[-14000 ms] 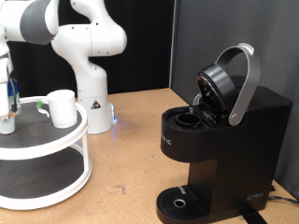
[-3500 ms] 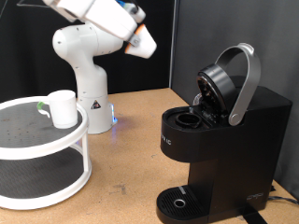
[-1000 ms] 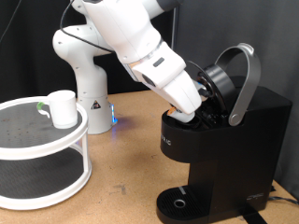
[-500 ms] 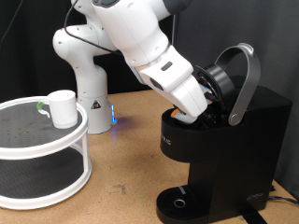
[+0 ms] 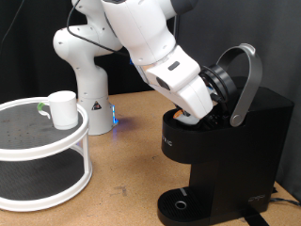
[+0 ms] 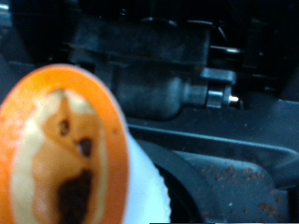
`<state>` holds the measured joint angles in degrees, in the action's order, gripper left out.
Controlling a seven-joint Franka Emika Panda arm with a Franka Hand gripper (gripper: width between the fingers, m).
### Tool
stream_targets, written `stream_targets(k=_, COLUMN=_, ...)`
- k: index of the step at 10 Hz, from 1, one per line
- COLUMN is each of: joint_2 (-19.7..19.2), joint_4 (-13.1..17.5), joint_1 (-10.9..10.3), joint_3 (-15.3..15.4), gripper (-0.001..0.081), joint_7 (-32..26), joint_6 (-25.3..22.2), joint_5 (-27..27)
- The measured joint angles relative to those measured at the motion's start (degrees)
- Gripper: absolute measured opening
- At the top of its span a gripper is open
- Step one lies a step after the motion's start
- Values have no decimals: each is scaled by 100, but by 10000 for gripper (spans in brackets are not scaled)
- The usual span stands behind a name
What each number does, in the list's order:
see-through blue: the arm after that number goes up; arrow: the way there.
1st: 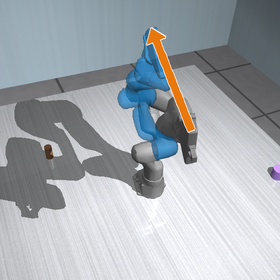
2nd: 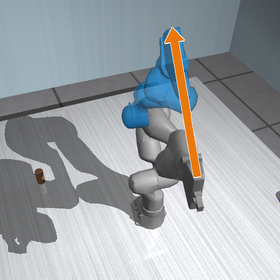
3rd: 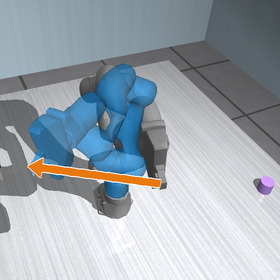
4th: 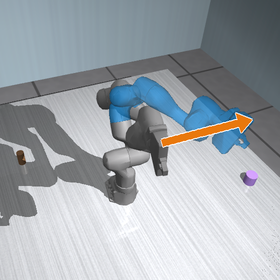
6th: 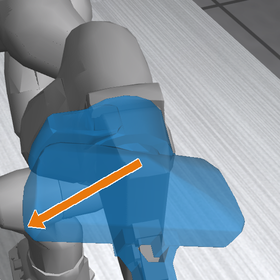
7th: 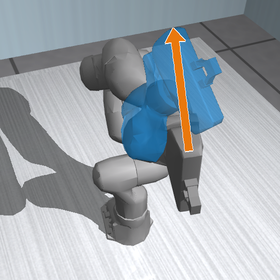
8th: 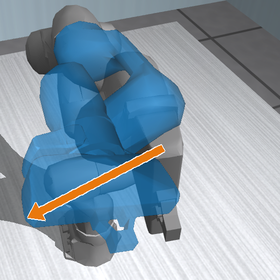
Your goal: Make a cup of coffee with the keurig machine
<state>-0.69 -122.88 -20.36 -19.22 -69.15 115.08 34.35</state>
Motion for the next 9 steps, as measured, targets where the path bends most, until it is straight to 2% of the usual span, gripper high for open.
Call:
stream_targets(k=2, joint_2=-72, joint_4=32, joint_1=0, joint_3=20, gripper=84, joint_7=8, joint_6=26, joint_5=0)
stream_targets(k=4, joint_2=-201, joint_4=31, joint_1=0, joint_3=47, gripper=375, joint_7=8, joint_6=29, joint_5=26)
stream_targets(k=5, joint_2=-220, joint_4=39, joint_1=0, joint_3=52, gripper=375, joint_7=7, joint_6=29, joint_5=67)
stream_targets(k=6, joint_2=-235, joint_4=37, joint_1=0, joint_3=54, gripper=576, joint_7=-5, joint_6=28, joint_5=127)
stream_targets(k=7, joint_2=-238, joint_4=34, joint_1=0, joint_3=55, gripper=710, joint_7=-67, joint_6=28, joint_5=247)
stream_targets(k=8, joint_2=-228, joint_4=34, joint_1=4, joint_3=53, gripper=710, joint_7=-223, joint_6=21, joint_5=445)
stream_targets(k=9, joint_2=-194, joint_4=34, joint_1=19, joint_3=43, gripper=787, joint_7=-425, joint_6=-24, joint_5=664)
